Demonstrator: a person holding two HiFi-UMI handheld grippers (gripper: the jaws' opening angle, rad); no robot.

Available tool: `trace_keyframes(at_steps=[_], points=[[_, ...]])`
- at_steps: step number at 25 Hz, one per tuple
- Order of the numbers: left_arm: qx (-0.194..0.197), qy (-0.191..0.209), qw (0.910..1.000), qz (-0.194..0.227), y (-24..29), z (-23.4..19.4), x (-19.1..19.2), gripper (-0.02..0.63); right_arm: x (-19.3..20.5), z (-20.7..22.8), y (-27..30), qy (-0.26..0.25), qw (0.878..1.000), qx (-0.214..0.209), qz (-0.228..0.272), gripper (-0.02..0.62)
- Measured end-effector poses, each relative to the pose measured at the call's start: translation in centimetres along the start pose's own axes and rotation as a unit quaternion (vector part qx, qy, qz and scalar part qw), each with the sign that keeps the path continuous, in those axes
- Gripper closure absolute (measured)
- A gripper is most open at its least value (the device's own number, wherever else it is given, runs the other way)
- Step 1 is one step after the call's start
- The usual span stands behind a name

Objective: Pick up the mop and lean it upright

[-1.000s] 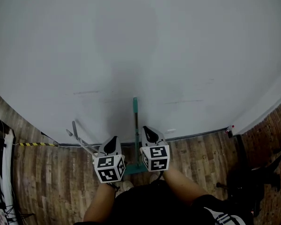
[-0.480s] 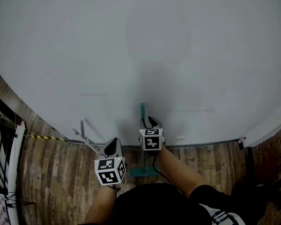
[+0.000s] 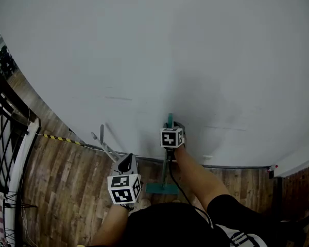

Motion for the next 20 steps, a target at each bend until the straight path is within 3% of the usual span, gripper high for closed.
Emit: trace_keyframes(at_steps=[5,20], points=[[-0.009,-0.005,0.9999,-0.008,-0.4,-0.2,0.6,0.609,0.1,-0.1,0.6,0.011,0.999,-0.023,-0.019,0.484],[0.010,-0.023,0.9995,-0.018,1.7,-0.3,1.1,0.609,1.5,1.4,-3.0,0.004,0.998,-0.056,0.018,0.488]])
Point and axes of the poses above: the fingertips, and each gripper's own axes: y forward along the fingers, z to its right, x out of its underside, the point moved 6 cm from there along -y, backward along the fingers, and after that the axes turned 13 degrees about y, right-handed, at the moved point
